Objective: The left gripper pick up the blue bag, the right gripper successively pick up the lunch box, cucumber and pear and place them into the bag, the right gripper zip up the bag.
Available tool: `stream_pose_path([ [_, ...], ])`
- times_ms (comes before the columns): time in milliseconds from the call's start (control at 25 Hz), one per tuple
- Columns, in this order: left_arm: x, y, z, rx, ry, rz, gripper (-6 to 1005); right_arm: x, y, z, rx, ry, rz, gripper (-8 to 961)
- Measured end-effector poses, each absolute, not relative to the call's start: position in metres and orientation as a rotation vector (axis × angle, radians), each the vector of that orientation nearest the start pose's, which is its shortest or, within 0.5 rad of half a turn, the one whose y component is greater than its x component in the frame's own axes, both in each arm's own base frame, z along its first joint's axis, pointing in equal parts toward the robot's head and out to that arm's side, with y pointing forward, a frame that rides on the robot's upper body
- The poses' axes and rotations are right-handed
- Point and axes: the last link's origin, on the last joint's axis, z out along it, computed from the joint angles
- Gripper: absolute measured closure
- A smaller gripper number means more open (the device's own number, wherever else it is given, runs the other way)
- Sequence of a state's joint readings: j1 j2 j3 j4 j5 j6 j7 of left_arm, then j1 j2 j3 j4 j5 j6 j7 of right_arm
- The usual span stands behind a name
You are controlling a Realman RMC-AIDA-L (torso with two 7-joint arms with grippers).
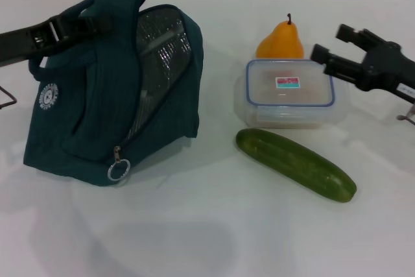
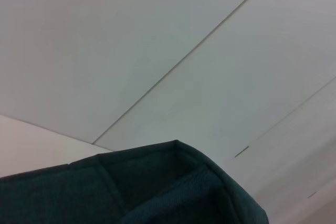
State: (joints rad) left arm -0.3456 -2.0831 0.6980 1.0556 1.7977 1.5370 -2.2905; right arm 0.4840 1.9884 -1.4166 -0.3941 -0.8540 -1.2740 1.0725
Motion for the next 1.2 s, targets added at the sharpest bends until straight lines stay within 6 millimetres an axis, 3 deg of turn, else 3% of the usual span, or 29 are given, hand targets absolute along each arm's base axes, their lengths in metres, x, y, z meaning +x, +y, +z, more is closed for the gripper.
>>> stream_pose_path([
  [120, -0.266, 0.326, 0.085, -2.187, -1.488, -1.009, 952, 0.263, 0.350, -0.004, -2.277, 0.700, 1.088, 76],
  [400, -0.267, 0.325, 0.084, -2.183, -1.497, -1.005, 952, 0.270, 0.352, 0.017, -2.255, 0.801, 1.133, 76],
  [760, -0.268, 0.323, 0.080, -2.188, -1.523, -1.009, 952, 0.287, 0.359, 0.049, -2.166, 1.064, 1.187, 76],
  [960, -0.269, 0.323, 0.079, -2.189, -1.525, -1.008, 952, 0.298, 0.358, 0.049, -2.150, 1.210, 1.132, 76],
  [1200, -0.268, 0.325, 0.078, -2.201, -1.519, -0.989, 952, 0.305, 0.356, 0.031, -2.123, 1.315, 1.081, 77],
])
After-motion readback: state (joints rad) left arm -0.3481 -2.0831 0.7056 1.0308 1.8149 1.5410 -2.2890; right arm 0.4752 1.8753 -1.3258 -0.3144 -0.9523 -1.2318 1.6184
